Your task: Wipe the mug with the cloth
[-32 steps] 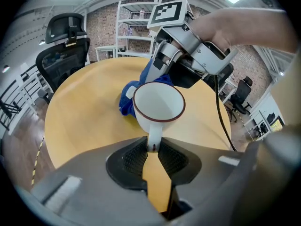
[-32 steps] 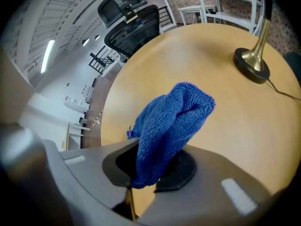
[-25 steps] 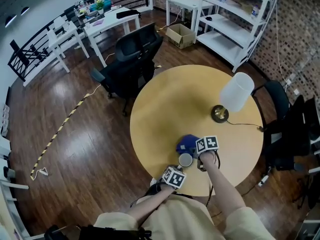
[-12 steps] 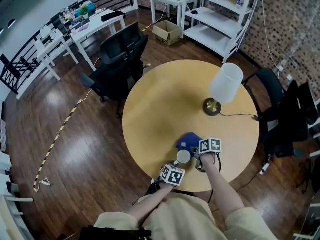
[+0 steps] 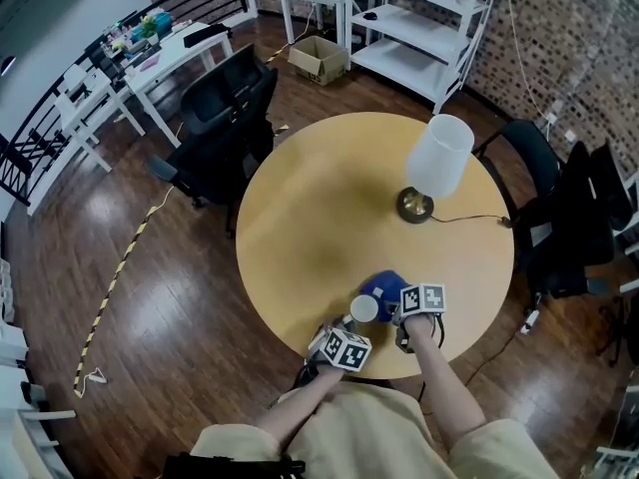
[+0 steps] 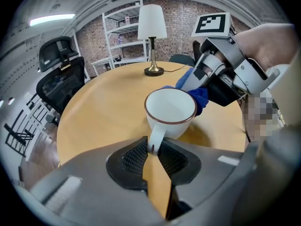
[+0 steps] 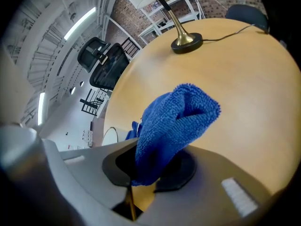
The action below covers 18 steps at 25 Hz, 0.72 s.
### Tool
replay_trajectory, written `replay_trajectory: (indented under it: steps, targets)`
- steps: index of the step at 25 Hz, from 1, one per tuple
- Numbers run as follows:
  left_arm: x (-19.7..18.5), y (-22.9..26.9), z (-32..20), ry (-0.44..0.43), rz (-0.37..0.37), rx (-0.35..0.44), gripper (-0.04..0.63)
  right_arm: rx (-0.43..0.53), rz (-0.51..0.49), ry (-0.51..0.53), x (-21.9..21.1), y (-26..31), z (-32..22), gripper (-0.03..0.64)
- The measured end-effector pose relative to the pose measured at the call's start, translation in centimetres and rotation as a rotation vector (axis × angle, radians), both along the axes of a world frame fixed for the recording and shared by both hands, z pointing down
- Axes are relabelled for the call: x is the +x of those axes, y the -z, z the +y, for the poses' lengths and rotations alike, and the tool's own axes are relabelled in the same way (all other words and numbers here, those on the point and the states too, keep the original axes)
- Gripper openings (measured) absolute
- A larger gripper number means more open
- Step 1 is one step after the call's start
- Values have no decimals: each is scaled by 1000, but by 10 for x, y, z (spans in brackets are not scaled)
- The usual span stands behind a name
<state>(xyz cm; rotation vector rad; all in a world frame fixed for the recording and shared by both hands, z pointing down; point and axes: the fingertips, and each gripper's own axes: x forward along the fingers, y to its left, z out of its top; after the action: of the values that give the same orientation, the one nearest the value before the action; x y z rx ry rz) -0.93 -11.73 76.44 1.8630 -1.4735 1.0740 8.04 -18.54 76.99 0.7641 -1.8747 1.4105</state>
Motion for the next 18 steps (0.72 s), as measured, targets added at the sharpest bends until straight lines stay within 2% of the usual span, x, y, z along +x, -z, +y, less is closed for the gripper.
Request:
replay_trajectory:
  steps: [8,18]
  targets:
    - [-1,-3,-4,-13,-67,4,60,-2,-6,-93,5,5,8,54]
    - [9,1,-5,0,-24,-19,60,10,33,-174,11,7,12,43]
